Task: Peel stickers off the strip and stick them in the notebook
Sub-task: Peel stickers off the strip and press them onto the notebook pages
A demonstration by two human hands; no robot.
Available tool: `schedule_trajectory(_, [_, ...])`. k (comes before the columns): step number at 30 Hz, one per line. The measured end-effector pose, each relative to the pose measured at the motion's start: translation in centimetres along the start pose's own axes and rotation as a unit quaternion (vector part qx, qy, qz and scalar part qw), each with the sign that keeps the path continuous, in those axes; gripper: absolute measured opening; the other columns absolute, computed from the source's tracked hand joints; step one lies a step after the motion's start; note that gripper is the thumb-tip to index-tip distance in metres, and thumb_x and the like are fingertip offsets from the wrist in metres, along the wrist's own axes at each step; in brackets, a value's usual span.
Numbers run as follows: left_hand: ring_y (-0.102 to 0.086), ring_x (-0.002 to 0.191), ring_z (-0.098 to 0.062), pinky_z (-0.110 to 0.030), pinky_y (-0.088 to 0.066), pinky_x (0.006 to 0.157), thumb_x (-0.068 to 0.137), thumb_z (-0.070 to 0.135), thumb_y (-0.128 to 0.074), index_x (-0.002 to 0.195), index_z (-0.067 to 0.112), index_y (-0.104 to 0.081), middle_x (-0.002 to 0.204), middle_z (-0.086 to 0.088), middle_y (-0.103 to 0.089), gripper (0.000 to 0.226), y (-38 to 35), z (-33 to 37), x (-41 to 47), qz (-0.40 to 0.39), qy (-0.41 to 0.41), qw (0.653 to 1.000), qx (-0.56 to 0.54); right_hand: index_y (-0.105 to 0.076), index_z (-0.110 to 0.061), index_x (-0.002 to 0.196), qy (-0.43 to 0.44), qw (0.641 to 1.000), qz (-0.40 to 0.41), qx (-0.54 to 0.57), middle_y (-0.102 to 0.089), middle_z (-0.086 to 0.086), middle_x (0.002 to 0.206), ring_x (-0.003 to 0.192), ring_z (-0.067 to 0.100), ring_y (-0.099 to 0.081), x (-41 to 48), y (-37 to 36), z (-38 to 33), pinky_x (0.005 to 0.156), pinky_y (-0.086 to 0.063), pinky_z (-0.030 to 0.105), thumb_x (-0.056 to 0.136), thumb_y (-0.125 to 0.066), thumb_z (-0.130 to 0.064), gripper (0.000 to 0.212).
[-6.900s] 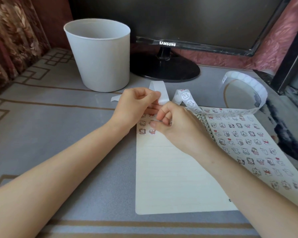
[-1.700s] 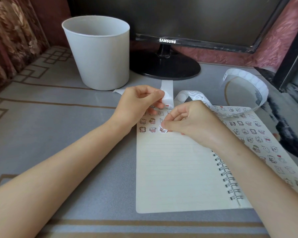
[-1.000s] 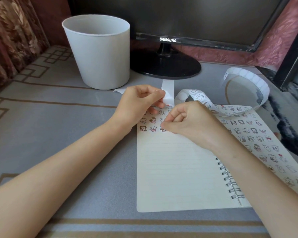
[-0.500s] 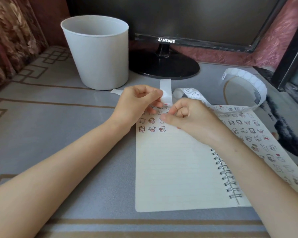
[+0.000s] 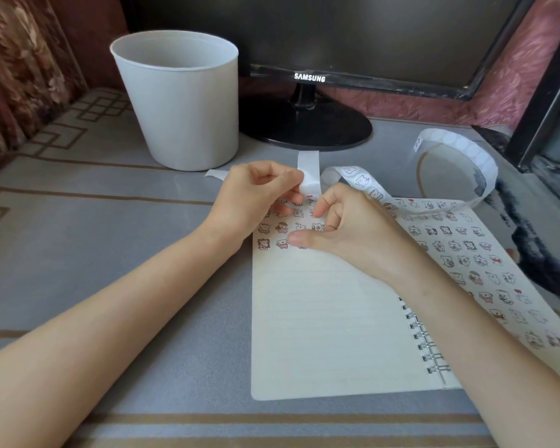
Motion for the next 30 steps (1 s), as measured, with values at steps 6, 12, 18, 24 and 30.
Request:
schedule_trajectory(6, [-0.064, 0.060, -0.004, -0.016, -0.051, 0.054, 0.091, 0.014, -0.061, 0.084, 0.003, -0.064, 0.075, -0.007, -0.066, 0.013, 0.0, 0.1, 0.0, 0.002, 0.002, 1.000, -0.012, -0.048, -0.023, 0.097, -0.005, 0.999, -0.038, -0.015, -0.056, -0.007, 0.075, 0.064, 0.004, -0.050, -0.1, 0.3, 0.0, 0.058, -0.033, 0.026, 0.074, -0.077, -0.037, 0.039])
schedule_trajectory(12, [-0.065, 0.065, -0.008, -0.017, -0.047, 0.048, 0.093, 0.016, -0.058, 0.084, 0.006, -0.061, 0.076, -0.006, -0.066, 0.014, 0.0, 0.4, -0.2, 0.000, -0.005, 1.000, -0.028, -0.057, -0.020, 0.092, 0.064, 0.990, 0.115, 0.046, -0.061, -0.009, 0.081, 0.060, 0.002, -0.052, -0.4, 2.4, -1.1, 0.058, -0.040, 0.021, 0.081, -0.071, -0.037, 0.024])
schedule_trajectory(18, [-0.063, 0.064, -0.006, -0.017, -0.041, 0.047, 0.094, 0.021, -0.057, 0.083, 0.013, -0.062, 0.071, 0.007, -0.067, 0.014, 0.5, 1.1, -0.2, 0.019, -0.051, 0.999, -0.008, -0.057, -0.025, 0.091, 0.116, 0.977, 0.176, 0.000, -0.065, -0.012, 0.084, 0.066, 0.008, -0.060, -0.7, 3.0, -2.1, 0.070, -0.051, 0.039, 0.081, -0.072, -0.032, 0.019])
schedule_trajectory(24, [-0.063, 0.064, -0.007, -0.016, -0.041, 0.047, 0.094, 0.019, -0.056, 0.084, 0.011, -0.061, 0.066, 0.006, -0.064, 0.013, 0.2, 1.5, -0.5, 0.012, -0.068, 0.997, -0.023, -0.058, -0.024, 0.089, 0.133, 0.973, 0.184, 0.034, -0.065, -0.013, 0.071, 0.062, 0.006, -0.057, -0.6, 2.8, -2.2, 0.068, -0.051, 0.040, 0.082, -0.070, -0.022, 0.014])
schedule_trajectory(30, [-0.066, 0.068, -0.009, -0.018, -0.046, 0.050, 0.096, 0.022, -0.052, 0.085, 0.007, -0.063, 0.075, 0.001, -0.066, 0.021, -0.6, 1.4, -0.4, -0.037, -0.049, 0.997, -0.054, -0.067, -0.018, 0.090, 0.127, 0.965, 0.203, 0.107, -0.067, -0.007, 0.072, 0.061, 0.012, -0.061, -0.4, 3.4, -1.8, 0.066, -0.052, 0.034, 0.083, -0.070, -0.016, 0.008])
Point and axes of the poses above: each hand's wrist, its own x-axis towards the middle knuckle, its own y-axis out of the back of the hand, z = x × y, the point moved 6 cm from there along x, towards the middle knuckle
